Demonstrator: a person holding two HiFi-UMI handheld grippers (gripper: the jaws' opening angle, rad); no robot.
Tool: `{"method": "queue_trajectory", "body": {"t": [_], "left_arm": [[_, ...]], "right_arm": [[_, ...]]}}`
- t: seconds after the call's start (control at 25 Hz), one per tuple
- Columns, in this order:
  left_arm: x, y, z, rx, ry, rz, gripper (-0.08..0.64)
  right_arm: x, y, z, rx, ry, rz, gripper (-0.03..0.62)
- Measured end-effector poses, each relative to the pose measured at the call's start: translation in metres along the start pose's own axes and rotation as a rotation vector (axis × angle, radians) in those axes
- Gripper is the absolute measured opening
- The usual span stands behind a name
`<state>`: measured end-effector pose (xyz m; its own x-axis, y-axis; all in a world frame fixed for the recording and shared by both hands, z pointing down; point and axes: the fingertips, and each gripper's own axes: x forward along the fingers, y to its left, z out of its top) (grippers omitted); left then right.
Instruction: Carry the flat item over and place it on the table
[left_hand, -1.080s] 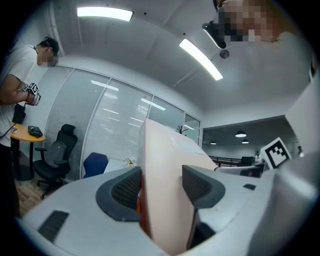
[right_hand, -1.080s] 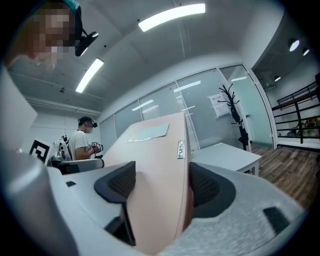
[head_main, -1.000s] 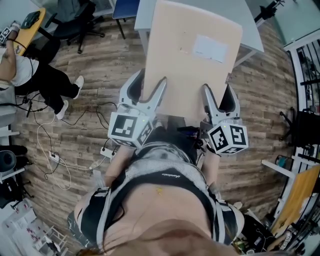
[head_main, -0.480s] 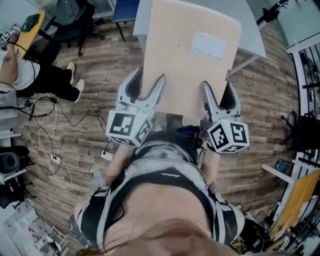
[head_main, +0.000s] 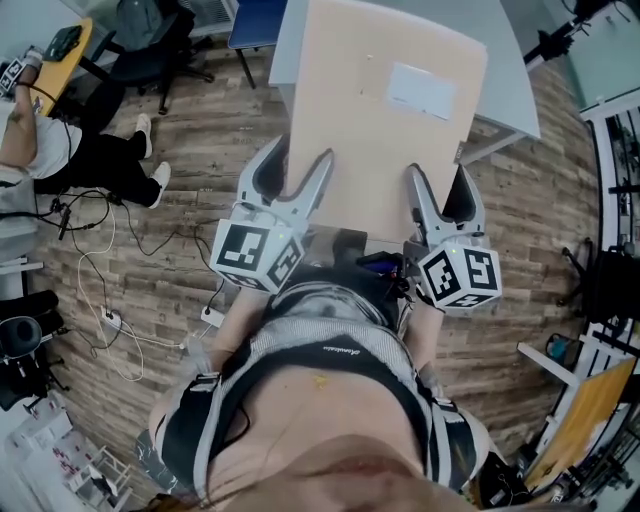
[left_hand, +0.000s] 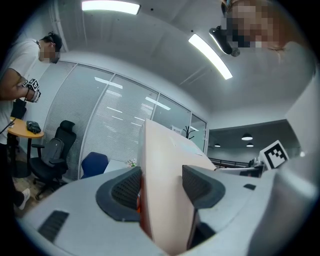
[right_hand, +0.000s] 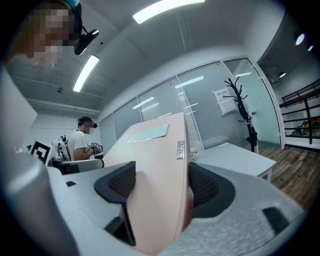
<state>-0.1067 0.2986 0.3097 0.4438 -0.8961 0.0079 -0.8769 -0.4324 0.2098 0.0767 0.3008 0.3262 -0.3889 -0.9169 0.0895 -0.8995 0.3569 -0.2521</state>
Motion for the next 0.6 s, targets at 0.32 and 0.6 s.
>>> {"method": "queue_trajectory", "body": {"t": [0.32,0.6], "left_arm": [[0.045,0.011,0.0,-0.01,0.028,0.013,0.252],[0.081,0.007,0.003,0.014,0.037,0.028,0.252]], "right_arm": [[0.038,-0.026,0.007,0.015,0.028,0.002,0.331],[0.062,-0.055,0.018,0.04,0.031,0.019,0.33]]}}
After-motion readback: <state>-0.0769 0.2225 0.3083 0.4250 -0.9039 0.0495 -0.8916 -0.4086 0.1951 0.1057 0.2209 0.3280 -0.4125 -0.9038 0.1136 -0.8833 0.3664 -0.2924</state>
